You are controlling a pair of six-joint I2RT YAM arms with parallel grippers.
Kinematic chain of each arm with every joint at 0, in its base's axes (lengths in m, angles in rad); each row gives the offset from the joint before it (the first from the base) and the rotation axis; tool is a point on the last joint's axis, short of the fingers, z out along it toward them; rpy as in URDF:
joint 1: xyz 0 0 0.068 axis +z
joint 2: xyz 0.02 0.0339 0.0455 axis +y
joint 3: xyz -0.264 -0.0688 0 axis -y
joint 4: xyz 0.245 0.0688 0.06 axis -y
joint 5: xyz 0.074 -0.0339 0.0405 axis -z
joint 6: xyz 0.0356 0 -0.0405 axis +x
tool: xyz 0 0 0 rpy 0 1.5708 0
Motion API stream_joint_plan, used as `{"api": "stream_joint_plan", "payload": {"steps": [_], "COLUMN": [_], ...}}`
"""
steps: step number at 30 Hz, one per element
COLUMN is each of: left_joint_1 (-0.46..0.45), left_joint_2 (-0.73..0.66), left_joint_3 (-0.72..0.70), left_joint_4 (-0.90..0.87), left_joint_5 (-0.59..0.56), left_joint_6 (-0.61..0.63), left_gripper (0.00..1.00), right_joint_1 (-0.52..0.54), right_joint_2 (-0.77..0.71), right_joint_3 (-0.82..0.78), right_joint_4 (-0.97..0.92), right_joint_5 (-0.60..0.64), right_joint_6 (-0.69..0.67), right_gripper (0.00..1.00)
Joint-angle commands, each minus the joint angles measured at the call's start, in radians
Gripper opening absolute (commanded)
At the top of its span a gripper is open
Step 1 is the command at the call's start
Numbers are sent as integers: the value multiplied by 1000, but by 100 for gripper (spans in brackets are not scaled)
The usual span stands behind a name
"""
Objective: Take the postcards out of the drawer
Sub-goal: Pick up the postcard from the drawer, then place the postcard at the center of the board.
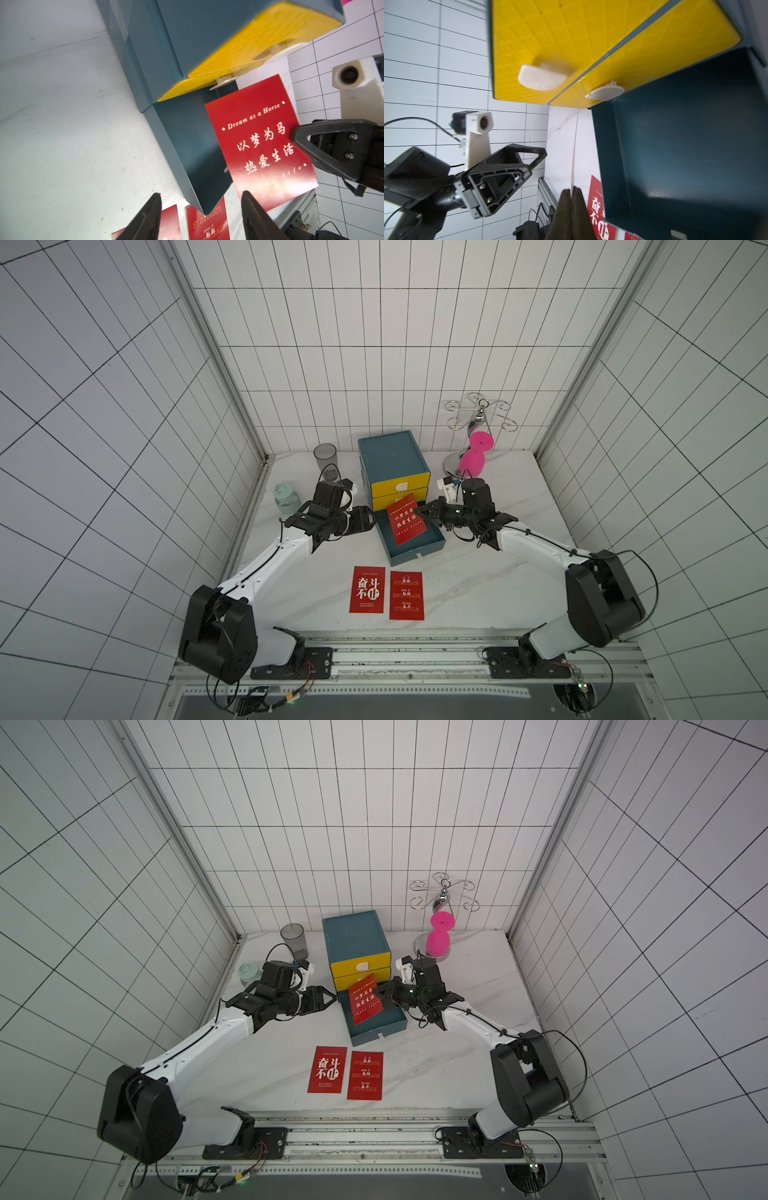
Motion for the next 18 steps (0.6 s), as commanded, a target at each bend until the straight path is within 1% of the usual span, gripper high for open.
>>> {"api": "stream_joint_plan", "payload": {"steps": [1, 3, 6, 8, 11, 15, 18], "left_joint_1": [-1, -20, -73, -107, -140, -170, -203], "left_joint_2": [-30, -35, -23, -6, 15, 30, 58], "left_joint_3": [-37, -71, -116, -139, -167, -241, -268], "left_joint_4": [58, 121, 234, 297, 376, 555, 667], "left_joint_5": [101, 157, 220, 245, 250, 252, 255], "left_joint_6": [-18, -49, -99, -134, -187, -313, -381], "left_gripper": [60, 60, 60, 59, 57, 55, 54], "right_joint_1": [-20, -31, -43, -51, -72, -105, -117], "right_joint_2": [-102, -171, -266, -329, -433, -556, -604], "right_joint_3": [-127, -199, -288, -337, -407, -477, -516], "right_joint_4": [64, 90, 107, 101, 86, 58, 65], "right_joint_5": [-73, -92, -107, -109, -93, -69, -60], "right_joint_6": [56, 79, 98, 106, 128, 155, 185], "right_gripper": [0, 0, 0, 0, 0, 0, 0]}}
